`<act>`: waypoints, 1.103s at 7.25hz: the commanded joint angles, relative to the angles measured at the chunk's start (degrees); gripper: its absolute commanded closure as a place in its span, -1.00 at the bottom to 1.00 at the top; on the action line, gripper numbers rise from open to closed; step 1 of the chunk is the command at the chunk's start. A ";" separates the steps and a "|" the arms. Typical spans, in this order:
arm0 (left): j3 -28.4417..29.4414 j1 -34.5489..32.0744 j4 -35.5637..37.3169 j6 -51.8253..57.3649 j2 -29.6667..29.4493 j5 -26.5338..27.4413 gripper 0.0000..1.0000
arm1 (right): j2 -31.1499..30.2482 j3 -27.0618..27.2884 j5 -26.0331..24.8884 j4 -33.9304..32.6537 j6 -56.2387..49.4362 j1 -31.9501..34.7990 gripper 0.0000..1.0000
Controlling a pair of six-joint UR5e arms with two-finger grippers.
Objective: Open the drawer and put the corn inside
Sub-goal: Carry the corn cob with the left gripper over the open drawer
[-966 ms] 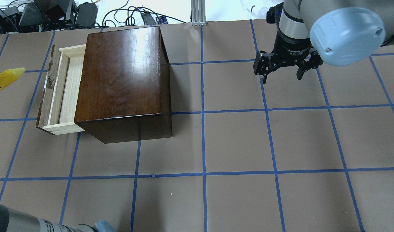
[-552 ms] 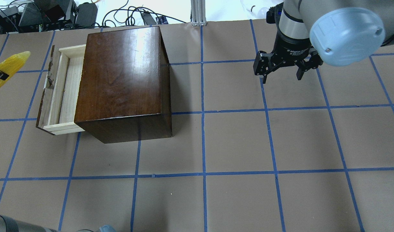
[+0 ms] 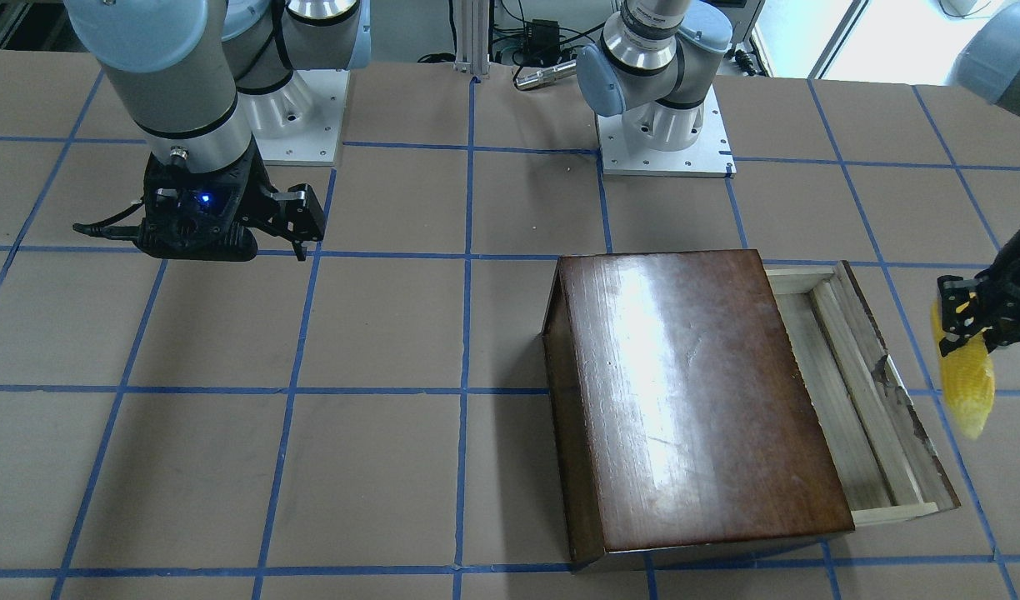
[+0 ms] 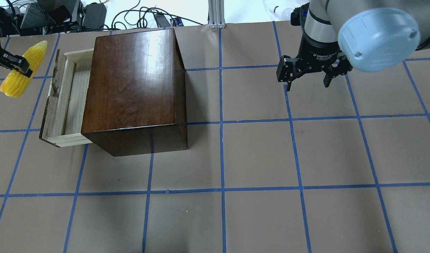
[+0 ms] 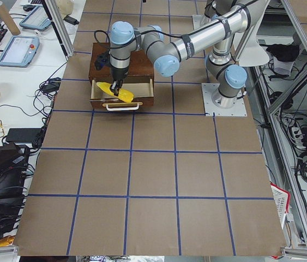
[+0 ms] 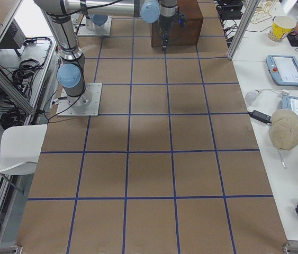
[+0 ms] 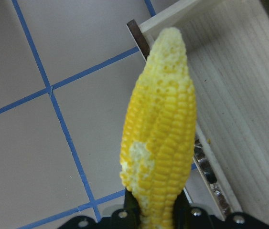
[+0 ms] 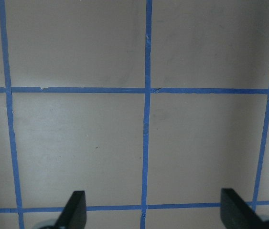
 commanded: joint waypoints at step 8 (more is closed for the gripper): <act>-5.51 -7.93 0.44 -33.41 -1.61 3.11 1.00 | 0.02 0.03 0.00 -0.09 0.00 0.00 -1.00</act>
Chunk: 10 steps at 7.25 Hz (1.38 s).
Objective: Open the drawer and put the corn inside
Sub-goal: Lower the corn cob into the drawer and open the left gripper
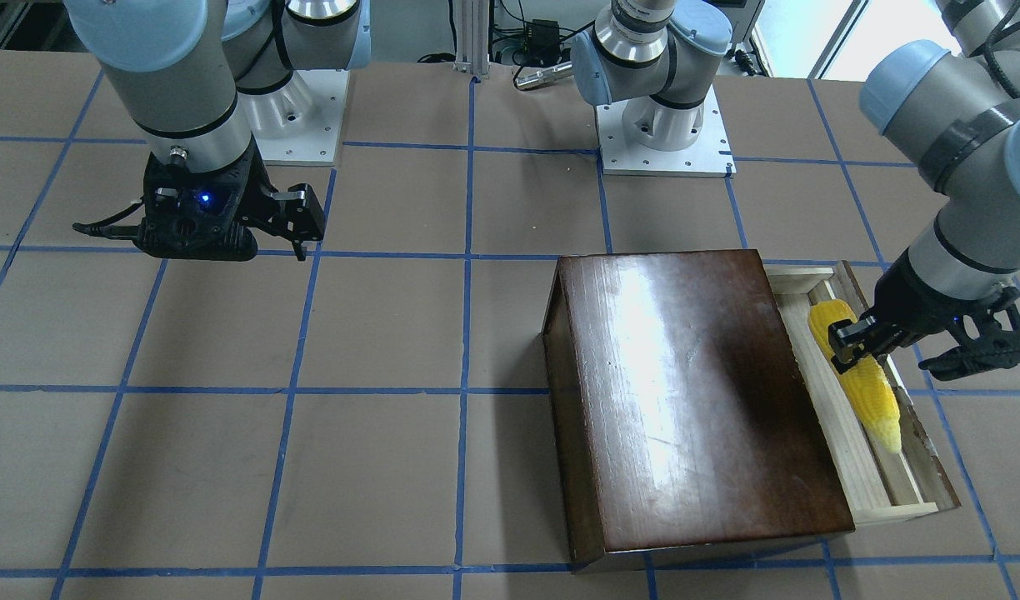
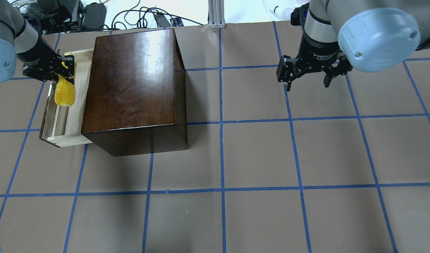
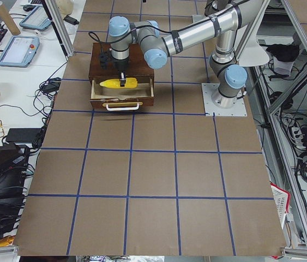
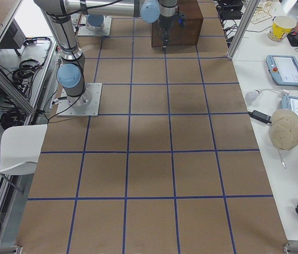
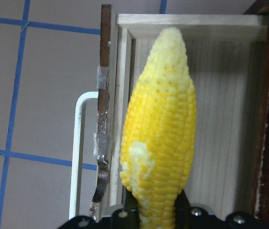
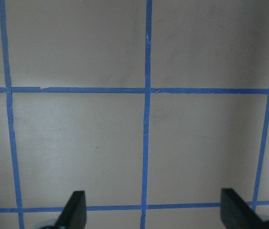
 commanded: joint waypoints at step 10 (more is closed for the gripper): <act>-1.06 0.42 0.29 5.16 0.15 1.45 -1.00 | -0.06 -0.08 -0.09 0.03 0.00 0.00 -1.00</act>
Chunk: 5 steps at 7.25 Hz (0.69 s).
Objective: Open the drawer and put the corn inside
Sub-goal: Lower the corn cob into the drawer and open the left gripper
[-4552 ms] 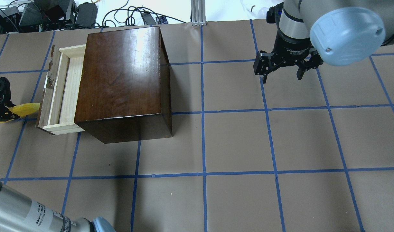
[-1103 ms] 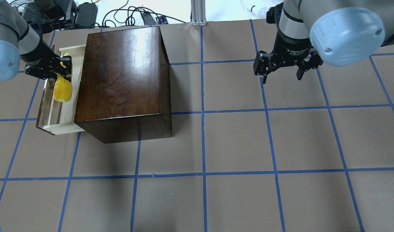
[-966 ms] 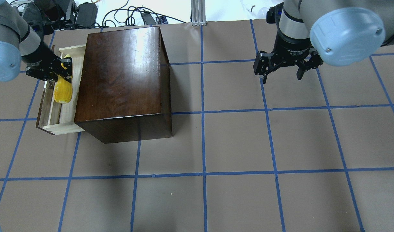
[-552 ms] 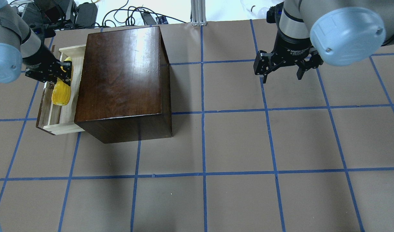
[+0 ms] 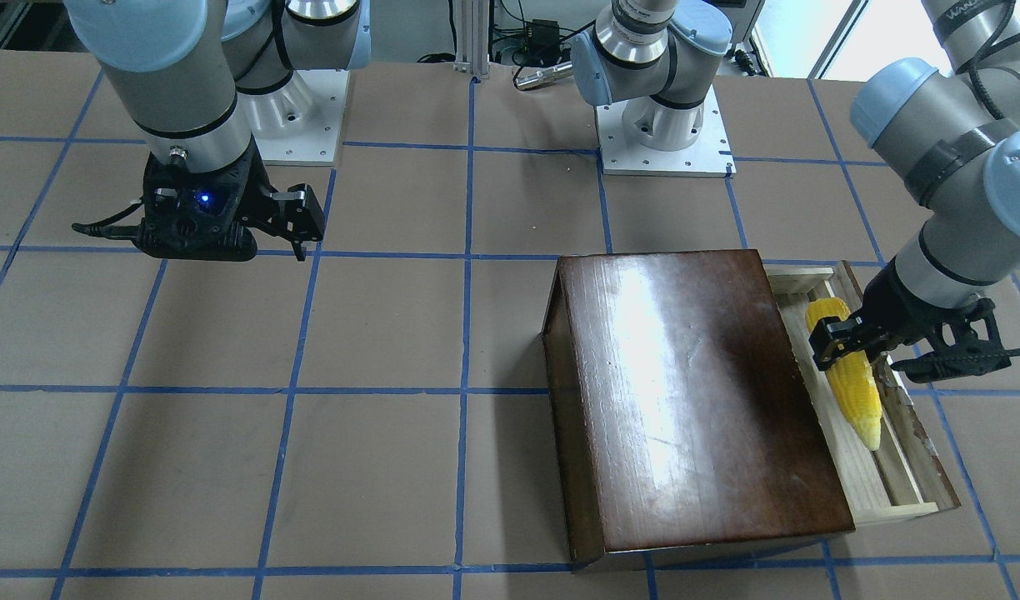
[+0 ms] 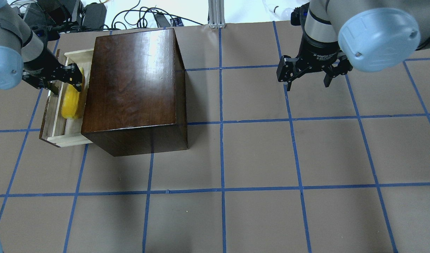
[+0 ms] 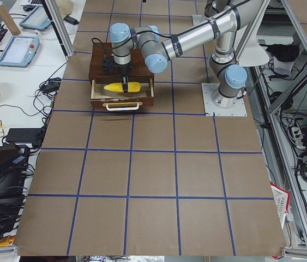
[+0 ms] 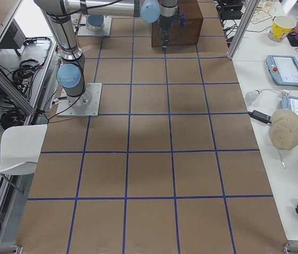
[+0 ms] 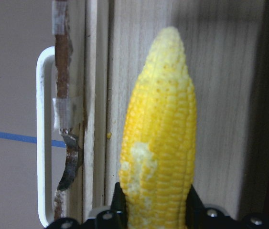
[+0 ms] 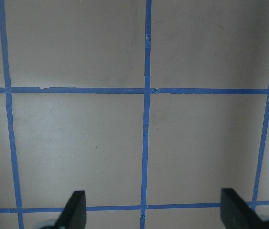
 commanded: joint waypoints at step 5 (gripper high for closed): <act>0.51 -1.40 -3.15 -0.64 5.79 -0.63 -1.00 | -0.06 0.04 0.00 0.02 0.00 0.00 -1.00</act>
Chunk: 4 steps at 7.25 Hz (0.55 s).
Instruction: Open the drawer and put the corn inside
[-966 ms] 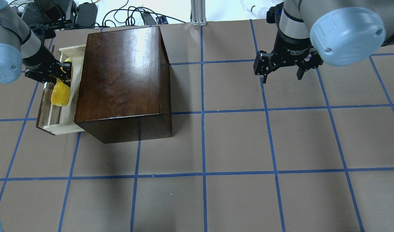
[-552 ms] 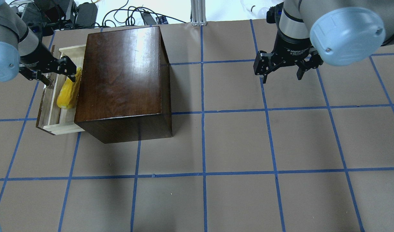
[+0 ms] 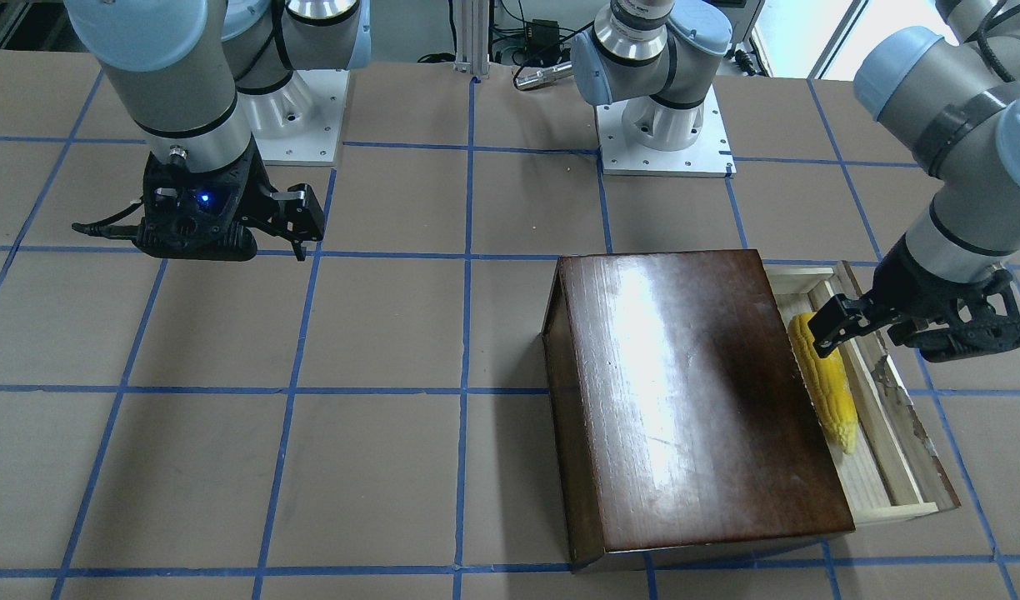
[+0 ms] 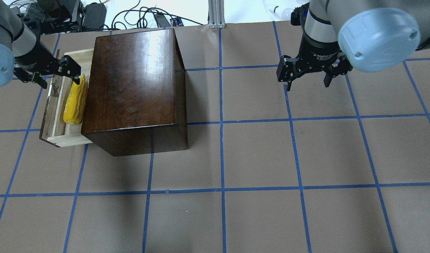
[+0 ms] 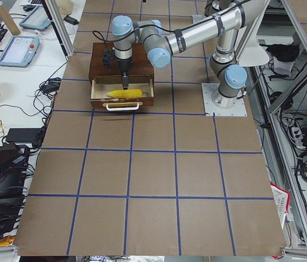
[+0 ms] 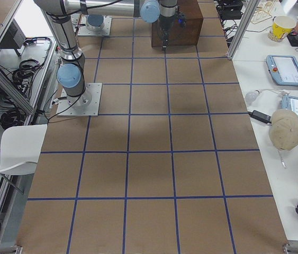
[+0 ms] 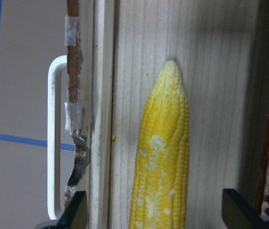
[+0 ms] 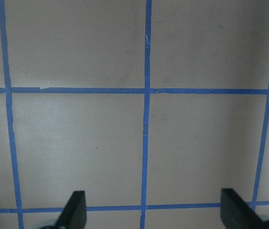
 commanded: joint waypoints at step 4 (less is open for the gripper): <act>0.15 -12.38 -5.24 -8.05 9.14 -0.62 -1.00 | -0.06 0.00 0.09 -0.02 0.00 0.00 -1.00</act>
